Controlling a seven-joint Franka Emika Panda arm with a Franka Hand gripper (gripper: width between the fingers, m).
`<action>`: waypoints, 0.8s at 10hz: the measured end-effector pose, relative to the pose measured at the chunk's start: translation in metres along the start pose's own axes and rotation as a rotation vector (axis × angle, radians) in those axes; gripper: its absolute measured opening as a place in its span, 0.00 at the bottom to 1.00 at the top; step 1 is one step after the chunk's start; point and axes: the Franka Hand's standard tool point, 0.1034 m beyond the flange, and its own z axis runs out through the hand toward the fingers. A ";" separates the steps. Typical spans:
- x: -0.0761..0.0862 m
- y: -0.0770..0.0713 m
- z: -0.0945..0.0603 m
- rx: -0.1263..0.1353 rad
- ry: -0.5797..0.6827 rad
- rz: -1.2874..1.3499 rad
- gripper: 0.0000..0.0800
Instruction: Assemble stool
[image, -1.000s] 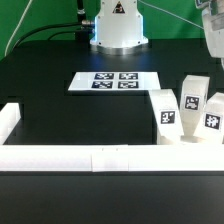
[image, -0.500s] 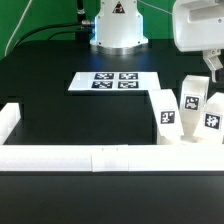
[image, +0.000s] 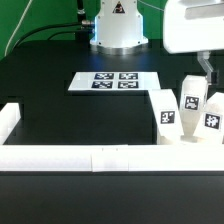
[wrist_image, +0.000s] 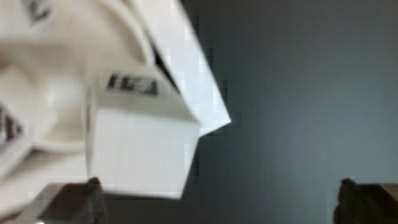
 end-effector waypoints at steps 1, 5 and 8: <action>0.000 0.000 0.000 -0.010 0.001 -0.123 0.81; 0.003 0.003 -0.001 -0.035 0.001 -0.439 0.81; 0.003 0.009 0.002 -0.076 -0.007 -0.671 0.81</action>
Offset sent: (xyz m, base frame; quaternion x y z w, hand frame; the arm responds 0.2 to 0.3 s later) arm 0.0000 0.0000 0.0000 0.0000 0.0000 -0.1938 0.9810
